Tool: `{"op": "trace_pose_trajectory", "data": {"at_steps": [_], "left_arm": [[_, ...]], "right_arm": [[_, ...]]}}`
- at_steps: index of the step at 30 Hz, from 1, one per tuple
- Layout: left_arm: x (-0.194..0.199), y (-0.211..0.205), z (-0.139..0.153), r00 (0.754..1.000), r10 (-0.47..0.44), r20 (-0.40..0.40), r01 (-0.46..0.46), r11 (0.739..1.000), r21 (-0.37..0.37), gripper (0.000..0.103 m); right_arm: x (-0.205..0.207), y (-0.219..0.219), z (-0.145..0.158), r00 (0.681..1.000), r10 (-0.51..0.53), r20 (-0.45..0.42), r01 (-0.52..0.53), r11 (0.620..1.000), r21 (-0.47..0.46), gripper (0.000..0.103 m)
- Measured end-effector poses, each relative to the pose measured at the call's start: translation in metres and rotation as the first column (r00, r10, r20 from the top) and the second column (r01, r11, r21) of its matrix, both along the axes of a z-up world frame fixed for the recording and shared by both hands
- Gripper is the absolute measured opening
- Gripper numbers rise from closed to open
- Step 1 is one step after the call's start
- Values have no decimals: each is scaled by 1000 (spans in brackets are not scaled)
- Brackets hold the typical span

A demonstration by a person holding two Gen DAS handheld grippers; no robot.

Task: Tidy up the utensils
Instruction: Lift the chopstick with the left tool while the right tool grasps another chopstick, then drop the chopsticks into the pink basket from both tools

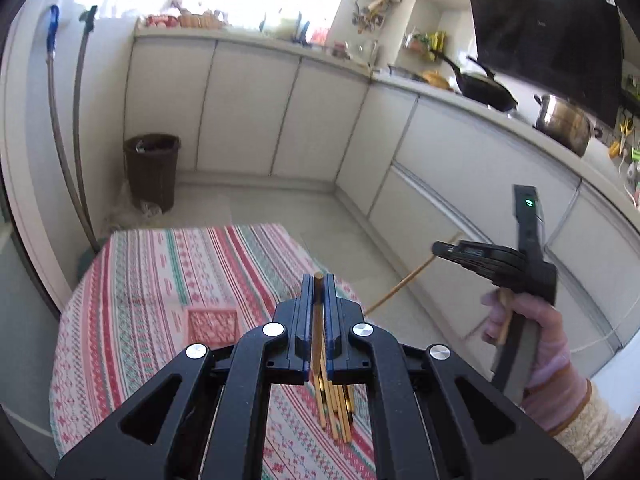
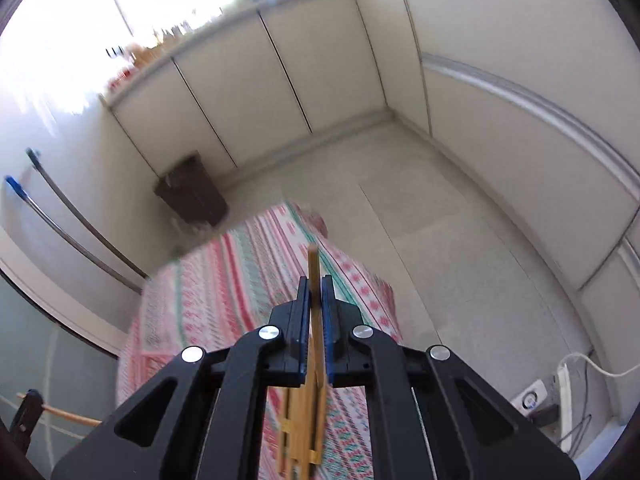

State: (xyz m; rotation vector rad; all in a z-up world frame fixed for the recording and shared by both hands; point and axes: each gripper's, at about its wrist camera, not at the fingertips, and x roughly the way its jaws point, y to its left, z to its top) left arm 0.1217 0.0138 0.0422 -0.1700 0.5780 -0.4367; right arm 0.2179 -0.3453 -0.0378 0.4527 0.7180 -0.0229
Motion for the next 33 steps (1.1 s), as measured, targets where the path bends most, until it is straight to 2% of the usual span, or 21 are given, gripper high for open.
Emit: {"op": "trace_pose_trajectory", "data": {"at_steps": [4, 9, 17, 21, 22, 23, 26, 29, 33], "left_arm": [[15, 19, 24, 996, 79, 40, -79, 997, -9, 4], [38, 48, 31, 985, 169, 36, -168, 985, -28, 4], [54, 83, 23, 965, 262, 19, -260, 963, -67, 4], [68, 84, 12, 965, 260, -20, -261, 963, -62, 5], [69, 84, 10, 964, 264, -24, -265, 962, -64, 8], [68, 87, 11, 962, 273, -20, -273, 959, -72, 16], [56, 99, 22, 950, 311, 28, -306, 945, -118, 32], [40, 113, 37, 925, 372, 78, -356, 920, -164, 51], [34, 121, 41, 919, 388, 76, -370, 911, -180, 52]], "right_arm": [[5, 11, 38, 994, 5, 105, -12, 998, 61, 6], [17, 42, 66, 981, 73, 177, -94, 990, 109, 6], [17, 93, 82, 959, 204, 199, -227, 969, 98, 6], [21, 115, 77, 954, 244, 175, -262, 961, 89, 6], [22, 119, 75, 953, 251, 167, -268, 959, 88, 6], [23, 123, 72, 953, 257, 160, -272, 959, 83, 6], [25, 134, 68, 951, 272, 148, -284, 956, 69, 6], [27, 142, 62, 949, 287, 132, -297, 953, 58, 6], [31, 156, 50, 950, 297, 99, -302, 952, 41, 6]]}}
